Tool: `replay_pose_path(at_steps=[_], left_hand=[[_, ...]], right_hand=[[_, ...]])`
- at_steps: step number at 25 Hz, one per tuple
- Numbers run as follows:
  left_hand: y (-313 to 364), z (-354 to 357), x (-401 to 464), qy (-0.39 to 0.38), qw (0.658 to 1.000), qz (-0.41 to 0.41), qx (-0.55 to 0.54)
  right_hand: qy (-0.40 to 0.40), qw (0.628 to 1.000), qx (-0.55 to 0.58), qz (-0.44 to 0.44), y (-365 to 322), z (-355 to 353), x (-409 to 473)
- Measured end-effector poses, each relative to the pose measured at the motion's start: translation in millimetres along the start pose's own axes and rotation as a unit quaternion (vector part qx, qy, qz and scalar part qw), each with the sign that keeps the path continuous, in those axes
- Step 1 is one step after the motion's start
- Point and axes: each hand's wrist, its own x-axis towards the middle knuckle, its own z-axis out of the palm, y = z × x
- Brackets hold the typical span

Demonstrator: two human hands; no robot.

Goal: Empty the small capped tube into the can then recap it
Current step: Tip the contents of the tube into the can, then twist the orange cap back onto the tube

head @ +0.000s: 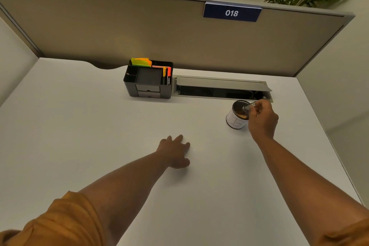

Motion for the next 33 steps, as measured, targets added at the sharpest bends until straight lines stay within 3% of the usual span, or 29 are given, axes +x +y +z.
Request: replay_pose_path(at_steps=[6, 10, 15, 17, 22, 33], left_hand=[[-14.9, 7.9, -7.9, -0.035, 0.991, 0.016, -0.13], [-29.8, 22.1, -24.5, 0.039, 0.987, 0.019, -0.157], [-33.5, 34.4, -33.4, 0.101, 0.959, 0.008, -0.264], [-34.5, 36.2, -38.1, 0.147, 0.931, -0.014, -0.333], [-40.5, 24.6, -52.6, 0.153, 0.803, -0.088, -0.569], [-42.3, 12.2, -69.5, 0.161, 0.708, -0.017, -0.687]], right_hand=[[-0.023, 0.995, 0.09, 0.046, -13.5, 6.7, -25.6], [-0.12, 0.981, 0.123, 0.09, -24.9, 19.9, -56.0], [-0.248, 0.941, 0.153, 0.172, -31.1, 37.7, -97.8], [-0.263, 0.922, 0.184, 0.215, -35.4, 43.0, -108.1], [-0.277, 0.881, 0.256, 0.285, -46.3, 46.3, -128.5], [-0.32, 0.816, 0.341, 0.339, -64.6, 42.4, -163.0]])
